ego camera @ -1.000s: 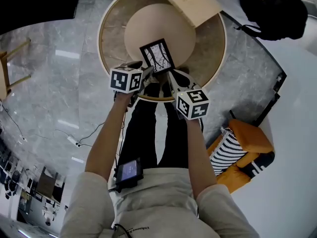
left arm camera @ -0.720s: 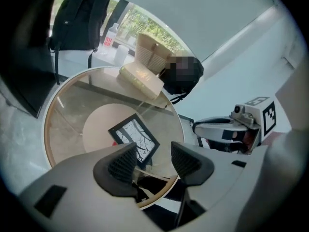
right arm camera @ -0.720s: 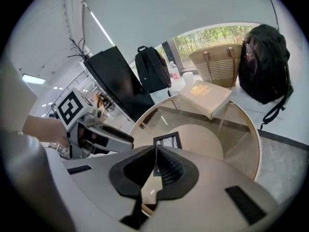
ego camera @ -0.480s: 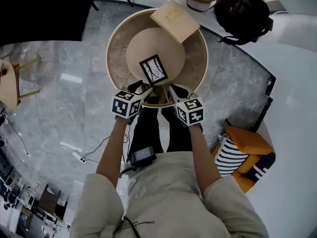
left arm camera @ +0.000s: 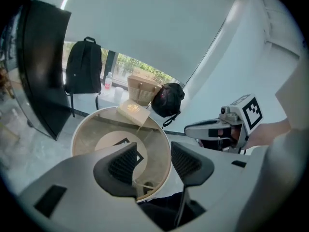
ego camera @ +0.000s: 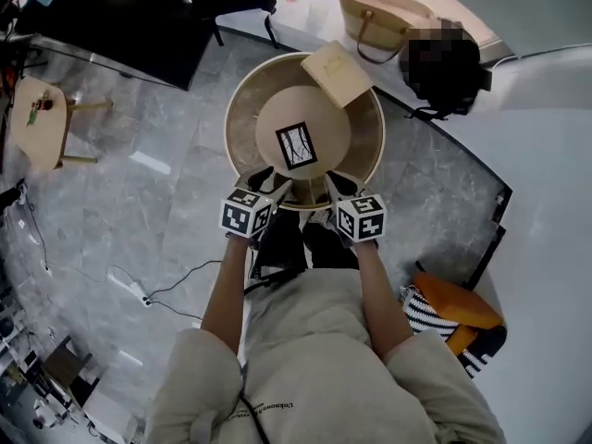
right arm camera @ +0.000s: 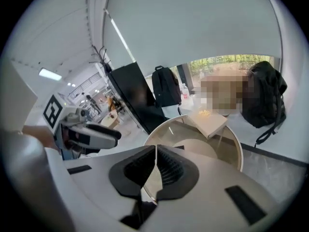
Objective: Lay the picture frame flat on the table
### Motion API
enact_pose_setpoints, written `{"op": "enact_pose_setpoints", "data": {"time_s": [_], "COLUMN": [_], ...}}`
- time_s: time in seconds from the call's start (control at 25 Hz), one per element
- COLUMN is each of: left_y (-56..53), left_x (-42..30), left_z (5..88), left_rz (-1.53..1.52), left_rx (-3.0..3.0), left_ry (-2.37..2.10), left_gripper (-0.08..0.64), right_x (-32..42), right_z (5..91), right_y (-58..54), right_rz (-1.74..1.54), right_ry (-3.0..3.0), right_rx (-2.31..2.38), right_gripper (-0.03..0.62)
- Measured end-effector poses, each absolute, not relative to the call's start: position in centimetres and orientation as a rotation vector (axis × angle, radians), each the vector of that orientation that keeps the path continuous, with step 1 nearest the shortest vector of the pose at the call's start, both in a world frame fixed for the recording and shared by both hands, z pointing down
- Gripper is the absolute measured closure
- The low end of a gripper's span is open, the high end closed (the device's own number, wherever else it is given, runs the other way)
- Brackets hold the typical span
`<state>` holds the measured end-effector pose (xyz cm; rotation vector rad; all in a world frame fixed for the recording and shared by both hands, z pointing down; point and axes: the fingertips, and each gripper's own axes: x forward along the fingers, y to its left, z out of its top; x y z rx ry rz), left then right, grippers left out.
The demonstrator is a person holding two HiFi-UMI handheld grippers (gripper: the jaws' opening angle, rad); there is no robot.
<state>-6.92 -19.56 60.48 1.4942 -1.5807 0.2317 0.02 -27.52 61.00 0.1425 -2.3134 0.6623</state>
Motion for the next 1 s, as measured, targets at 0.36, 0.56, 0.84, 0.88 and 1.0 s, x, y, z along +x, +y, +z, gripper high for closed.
{"op": "enact_pose_setpoints", "data": {"time_s": [0.36,0.56,0.84,0.88,1.0], "left_y": [-16.5,-14.9,-14.1,-14.3,-14.4], "left_x": [-4.5,-4.1,-2.7,-2.9,-3.3], "left_z": [53.6,51.1,49.5,49.1,48.9], "left_rz": [0.251,0.134,0.182,0.192,0.209], "left_rx": [1.446,1.408,1.438,1.445,1.448], "left_ry": [-1.852,-2.022,-2.014,-2.019,-2.045], "left_gripper": [0.328,0.328,0.33,0.331,0.339], "right_x": [3.2,3.8,4.2,4.1,4.0], "right_z": [56.0,54.0,52.8,52.5,51.8], "right_y": [-26.1,-25.9,-26.7,-26.7,-26.7], "right_rz": [0.56,0.435,0.476,0.475,0.514], "right_ry": [-2.428,-2.499,-2.535,-2.54,-2.56], "right_rx": [0.05,-0.024,0.01,0.006,-0.001], "right_gripper": [0.554,0.554,0.554,0.554,0.554]}}
